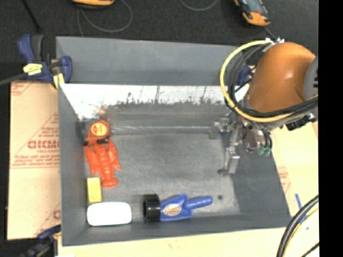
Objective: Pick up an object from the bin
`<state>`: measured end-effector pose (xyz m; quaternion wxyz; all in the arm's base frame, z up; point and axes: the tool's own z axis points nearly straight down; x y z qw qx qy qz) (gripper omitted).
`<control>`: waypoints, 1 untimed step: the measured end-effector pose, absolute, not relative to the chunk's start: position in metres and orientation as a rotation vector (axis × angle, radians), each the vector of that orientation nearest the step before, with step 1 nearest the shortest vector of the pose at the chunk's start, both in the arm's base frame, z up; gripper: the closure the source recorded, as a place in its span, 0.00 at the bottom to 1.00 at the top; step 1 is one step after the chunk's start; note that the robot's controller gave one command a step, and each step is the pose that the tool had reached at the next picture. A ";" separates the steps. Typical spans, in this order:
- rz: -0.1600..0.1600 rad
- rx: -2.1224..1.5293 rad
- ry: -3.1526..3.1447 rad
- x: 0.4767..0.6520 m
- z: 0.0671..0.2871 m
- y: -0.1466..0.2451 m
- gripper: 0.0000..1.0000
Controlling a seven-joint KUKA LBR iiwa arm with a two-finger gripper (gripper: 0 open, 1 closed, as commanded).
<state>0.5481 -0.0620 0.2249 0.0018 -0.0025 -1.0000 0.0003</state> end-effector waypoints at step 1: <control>0.003 -0.004 -3.146 0.549 0.230 -0.062 0.00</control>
Offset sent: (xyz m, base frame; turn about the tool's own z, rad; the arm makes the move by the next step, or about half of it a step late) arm -0.0533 0.0628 -0.1549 -0.3866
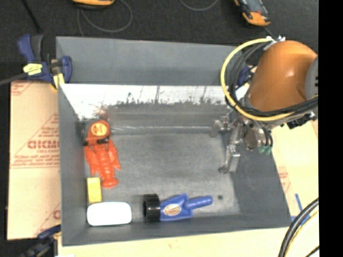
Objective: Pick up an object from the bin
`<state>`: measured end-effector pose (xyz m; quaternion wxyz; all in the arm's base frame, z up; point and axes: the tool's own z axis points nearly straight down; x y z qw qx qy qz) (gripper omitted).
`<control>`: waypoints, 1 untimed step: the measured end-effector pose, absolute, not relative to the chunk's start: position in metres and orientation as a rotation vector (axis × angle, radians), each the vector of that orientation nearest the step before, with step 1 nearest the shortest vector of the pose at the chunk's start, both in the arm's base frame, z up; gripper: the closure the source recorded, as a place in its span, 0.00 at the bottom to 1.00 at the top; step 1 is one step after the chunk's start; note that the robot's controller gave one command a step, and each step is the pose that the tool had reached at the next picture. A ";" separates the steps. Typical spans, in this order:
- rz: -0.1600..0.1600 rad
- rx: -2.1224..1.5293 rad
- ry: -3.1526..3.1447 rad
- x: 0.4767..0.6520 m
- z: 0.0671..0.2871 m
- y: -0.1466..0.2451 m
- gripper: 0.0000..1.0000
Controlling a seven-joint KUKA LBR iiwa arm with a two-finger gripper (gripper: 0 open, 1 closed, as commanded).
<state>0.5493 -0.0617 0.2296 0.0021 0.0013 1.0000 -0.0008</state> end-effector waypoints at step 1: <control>-0.002 -0.207 3.129 0.531 0.174 -0.041 0.00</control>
Offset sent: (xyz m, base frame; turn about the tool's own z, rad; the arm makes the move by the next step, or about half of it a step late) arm -0.0492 0.0615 -0.0696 -0.2558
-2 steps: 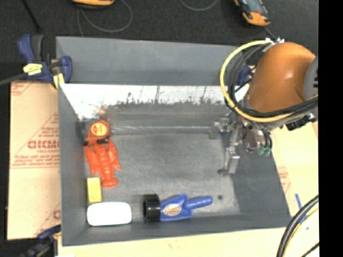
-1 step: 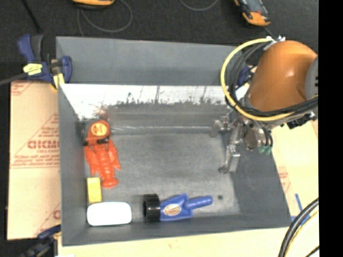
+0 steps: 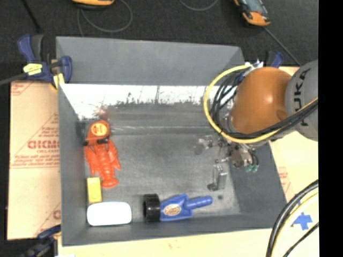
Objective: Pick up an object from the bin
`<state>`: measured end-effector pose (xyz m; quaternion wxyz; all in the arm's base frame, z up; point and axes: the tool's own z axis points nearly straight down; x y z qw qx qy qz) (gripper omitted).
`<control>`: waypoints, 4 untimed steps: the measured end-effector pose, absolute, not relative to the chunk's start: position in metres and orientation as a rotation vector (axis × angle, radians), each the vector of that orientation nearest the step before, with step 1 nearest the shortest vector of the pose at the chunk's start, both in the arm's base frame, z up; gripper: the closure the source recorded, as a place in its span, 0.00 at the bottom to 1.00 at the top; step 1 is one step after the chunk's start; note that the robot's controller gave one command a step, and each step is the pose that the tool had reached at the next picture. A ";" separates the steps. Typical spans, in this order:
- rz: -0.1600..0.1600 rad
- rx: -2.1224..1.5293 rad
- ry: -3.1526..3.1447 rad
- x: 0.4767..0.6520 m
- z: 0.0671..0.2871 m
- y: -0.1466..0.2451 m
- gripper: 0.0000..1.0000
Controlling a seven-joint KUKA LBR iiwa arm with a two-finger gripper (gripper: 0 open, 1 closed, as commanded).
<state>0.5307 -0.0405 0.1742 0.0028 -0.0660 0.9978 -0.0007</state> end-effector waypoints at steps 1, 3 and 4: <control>0.002 -0.403 3.116 0.499 0.160 0.001 0.00; -0.009 -0.909 2.978 0.479 0.072 0.022 0.00; -0.001 -0.964 2.990 0.476 0.070 0.012 1.00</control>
Offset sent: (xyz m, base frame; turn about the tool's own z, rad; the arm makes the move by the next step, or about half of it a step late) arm -0.0449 0.0538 -0.0397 -0.3577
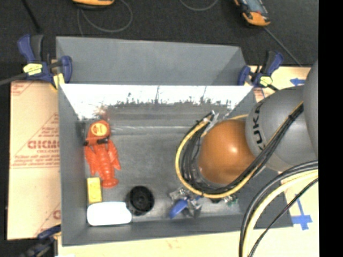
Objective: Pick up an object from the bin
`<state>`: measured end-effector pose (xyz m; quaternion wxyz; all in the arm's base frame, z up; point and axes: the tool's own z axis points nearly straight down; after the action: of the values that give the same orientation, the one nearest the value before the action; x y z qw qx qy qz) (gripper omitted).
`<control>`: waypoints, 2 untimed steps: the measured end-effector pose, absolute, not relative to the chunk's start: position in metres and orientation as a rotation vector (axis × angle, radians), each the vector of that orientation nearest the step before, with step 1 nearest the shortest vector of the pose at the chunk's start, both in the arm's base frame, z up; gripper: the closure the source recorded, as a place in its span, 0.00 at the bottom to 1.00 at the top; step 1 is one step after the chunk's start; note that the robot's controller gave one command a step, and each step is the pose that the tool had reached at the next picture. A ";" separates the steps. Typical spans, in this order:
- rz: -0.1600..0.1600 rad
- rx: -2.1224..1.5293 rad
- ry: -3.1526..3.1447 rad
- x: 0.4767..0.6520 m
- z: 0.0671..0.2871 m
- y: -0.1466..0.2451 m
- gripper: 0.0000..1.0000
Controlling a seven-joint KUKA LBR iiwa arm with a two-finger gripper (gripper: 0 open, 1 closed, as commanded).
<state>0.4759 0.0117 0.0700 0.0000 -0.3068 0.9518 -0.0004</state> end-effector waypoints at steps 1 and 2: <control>-0.001 -0.965 2.990 0.476 0.070 0.012 1.00; 0.000 -0.965 2.991 0.475 0.073 0.012 1.00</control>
Offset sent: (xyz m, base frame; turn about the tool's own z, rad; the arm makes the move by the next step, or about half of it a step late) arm 0.0001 -0.0001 0.0384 0.0000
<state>0.4752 0.0118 0.0729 -0.0004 -0.3070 0.9517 0.0001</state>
